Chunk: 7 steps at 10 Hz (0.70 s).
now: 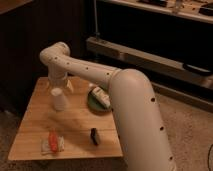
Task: Place the ceramic cup over the eraser
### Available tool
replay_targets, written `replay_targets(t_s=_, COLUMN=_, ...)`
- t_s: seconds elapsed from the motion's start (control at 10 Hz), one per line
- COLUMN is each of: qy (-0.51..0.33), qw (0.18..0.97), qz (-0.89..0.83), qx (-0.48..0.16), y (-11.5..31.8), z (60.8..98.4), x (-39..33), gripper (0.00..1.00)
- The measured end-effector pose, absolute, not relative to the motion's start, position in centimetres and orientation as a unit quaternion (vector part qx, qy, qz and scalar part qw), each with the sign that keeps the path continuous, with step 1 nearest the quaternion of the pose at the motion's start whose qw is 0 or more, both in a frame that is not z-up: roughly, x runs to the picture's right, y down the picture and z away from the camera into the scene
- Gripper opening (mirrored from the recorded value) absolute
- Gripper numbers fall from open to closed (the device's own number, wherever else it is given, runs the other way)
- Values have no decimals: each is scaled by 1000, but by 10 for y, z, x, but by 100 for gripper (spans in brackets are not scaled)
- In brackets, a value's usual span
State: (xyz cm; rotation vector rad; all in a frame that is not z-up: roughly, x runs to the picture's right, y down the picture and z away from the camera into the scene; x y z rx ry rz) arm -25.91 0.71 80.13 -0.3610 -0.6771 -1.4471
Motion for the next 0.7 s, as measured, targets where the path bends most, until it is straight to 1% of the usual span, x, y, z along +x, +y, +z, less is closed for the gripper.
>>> replay_targets(t_s=0.7, qy=-307, qw=672, qz=-658, qx=-149, y=1, z=811, x=-275, gripper=80)
